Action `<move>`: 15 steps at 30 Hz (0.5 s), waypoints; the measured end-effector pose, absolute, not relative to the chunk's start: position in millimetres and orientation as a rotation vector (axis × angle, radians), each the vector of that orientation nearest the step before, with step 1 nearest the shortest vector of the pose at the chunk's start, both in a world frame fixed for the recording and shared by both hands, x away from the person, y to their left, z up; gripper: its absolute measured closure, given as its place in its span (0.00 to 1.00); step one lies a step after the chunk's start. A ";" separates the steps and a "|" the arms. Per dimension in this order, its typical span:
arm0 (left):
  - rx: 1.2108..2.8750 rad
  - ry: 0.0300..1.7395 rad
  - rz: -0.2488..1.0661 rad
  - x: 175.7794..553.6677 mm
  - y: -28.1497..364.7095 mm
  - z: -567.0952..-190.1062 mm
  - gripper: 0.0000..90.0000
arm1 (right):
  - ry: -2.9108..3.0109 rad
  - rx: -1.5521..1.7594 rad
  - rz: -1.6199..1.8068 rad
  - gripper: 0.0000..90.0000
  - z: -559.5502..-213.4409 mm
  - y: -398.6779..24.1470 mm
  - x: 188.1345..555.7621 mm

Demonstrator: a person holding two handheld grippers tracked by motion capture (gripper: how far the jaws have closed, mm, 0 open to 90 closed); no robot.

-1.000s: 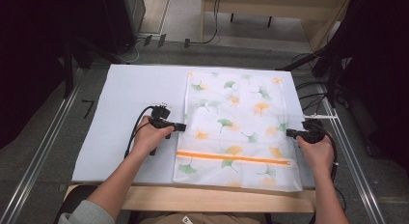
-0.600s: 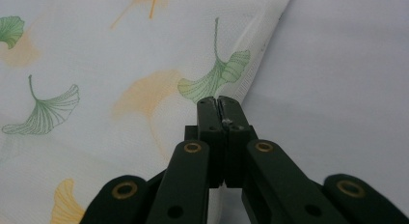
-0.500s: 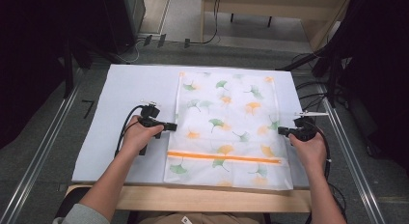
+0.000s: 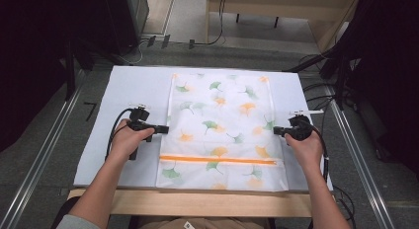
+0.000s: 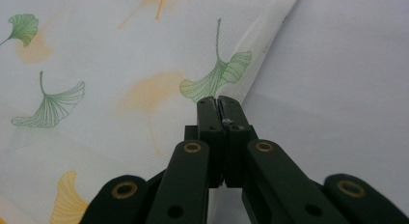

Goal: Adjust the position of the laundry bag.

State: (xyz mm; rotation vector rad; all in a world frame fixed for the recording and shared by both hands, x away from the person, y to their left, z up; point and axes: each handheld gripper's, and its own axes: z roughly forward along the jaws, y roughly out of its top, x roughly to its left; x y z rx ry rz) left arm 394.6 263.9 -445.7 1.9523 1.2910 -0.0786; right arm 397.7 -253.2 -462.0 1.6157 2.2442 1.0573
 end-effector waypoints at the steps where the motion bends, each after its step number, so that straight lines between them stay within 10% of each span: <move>1: 1.950 1.292 -0.077 394.2 269.2 -445.5 1.00 | 2.255 1.607 1.057 1.00 -462.0 -249.1 399.0; 15: 1.933 1.319 -0.080 392.9 293.5 -446.1 1.00 | 2.264 1.572 1.077 1.00 -461.8 -228.3 404.9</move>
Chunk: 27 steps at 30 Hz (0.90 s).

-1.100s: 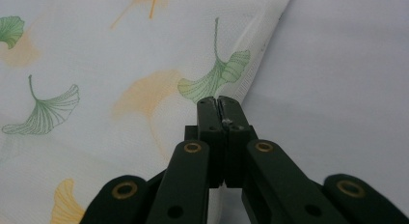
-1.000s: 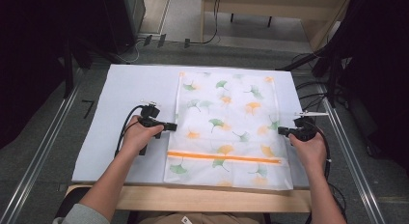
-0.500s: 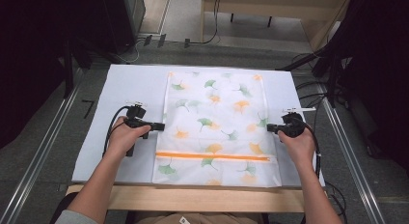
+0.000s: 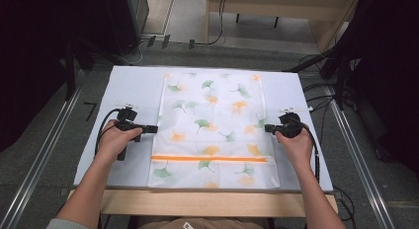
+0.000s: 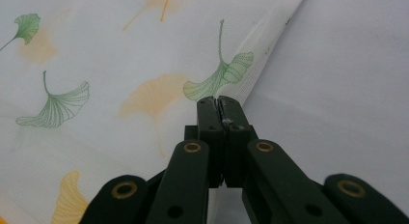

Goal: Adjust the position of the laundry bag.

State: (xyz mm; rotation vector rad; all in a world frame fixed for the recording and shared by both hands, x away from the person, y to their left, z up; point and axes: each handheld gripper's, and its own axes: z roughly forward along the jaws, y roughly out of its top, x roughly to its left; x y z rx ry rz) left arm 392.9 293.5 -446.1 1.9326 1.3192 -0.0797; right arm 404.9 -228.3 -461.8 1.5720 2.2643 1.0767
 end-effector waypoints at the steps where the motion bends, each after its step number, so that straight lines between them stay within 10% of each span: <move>1: 1.933 1.316 -0.082 393.2 293.1 -446.3 1.00 | 2.268 1.572 1.074 1.00 -461.5 -226.1 405.4; 27: 1.884 1.384 -0.023 393.5 329.7 -441.3 1.00 | 2.319 1.512 1.118 0.99 -464.0 -191.5 412.3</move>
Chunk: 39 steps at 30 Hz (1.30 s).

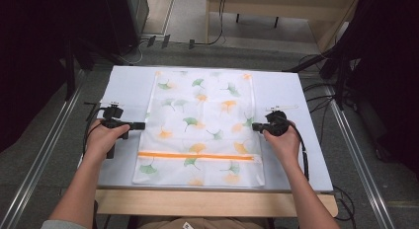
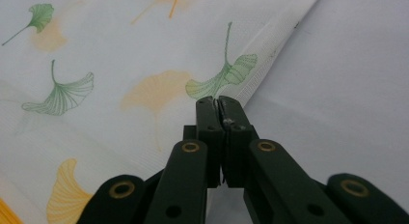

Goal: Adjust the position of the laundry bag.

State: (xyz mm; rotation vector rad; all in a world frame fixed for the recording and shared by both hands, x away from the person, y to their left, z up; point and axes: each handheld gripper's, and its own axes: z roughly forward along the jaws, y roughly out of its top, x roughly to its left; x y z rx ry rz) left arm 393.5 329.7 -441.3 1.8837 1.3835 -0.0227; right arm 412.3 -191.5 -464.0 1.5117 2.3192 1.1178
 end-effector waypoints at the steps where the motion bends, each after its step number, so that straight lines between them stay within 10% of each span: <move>1: 1.874 1.377 -0.030 392.9 327.9 -441.1 0.96 | 2.318 1.494 1.113 0.94 -464.5 -192.9 412.3; 15: 1.818 1.297 0.000 375.3 324.5 -420.4 0.72 | 2.284 1.524 1.181 0.76 -450.2 -212.7 398.5; 39: 1.863 1.212 -0.028 364.6 288.2 -418.2 0.55 | 2.407 1.431 1.161 0.74 -443.6 -211.0 343.9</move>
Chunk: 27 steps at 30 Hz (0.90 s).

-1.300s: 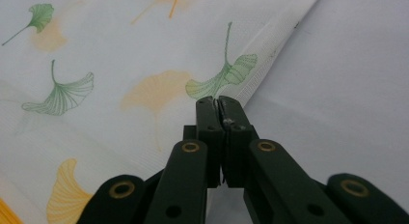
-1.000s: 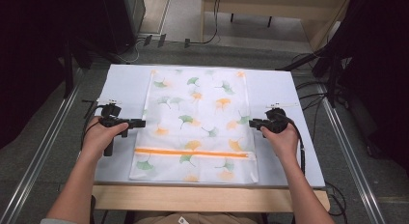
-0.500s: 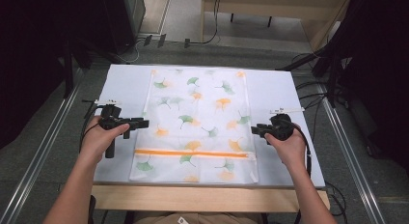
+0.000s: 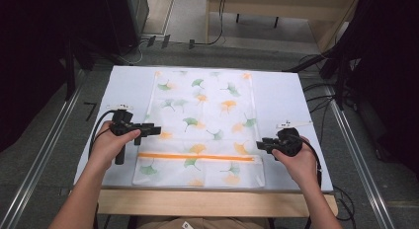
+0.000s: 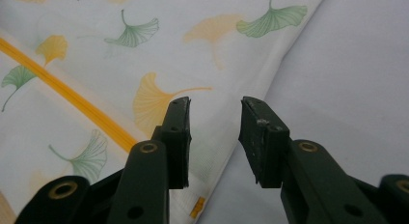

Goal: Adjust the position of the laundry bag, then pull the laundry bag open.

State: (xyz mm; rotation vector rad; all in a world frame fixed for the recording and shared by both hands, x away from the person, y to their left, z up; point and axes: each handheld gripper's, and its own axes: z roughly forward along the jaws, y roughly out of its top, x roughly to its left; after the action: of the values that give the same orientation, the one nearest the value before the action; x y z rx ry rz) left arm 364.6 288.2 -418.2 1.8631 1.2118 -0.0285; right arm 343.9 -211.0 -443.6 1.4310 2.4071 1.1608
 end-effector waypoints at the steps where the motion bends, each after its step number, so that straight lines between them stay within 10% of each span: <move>1: 1.865 1.207 -0.024 364.5 287.3 -418.4 0.55 | 2.407 1.431 1.161 0.74 -443.6 -211.0 343.9; 27: 1.905 1.153 -0.068 370.3 264.6 -423.2 0.52 | 2.504 1.457 1.051 1.00 -449.4 -207.2 315.2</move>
State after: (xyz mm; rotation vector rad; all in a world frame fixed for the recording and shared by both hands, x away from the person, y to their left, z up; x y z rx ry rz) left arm 370.3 264.6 -423.2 1.9045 1.1529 -0.0675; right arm 315.2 -207.2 -449.4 1.4574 2.5043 1.0509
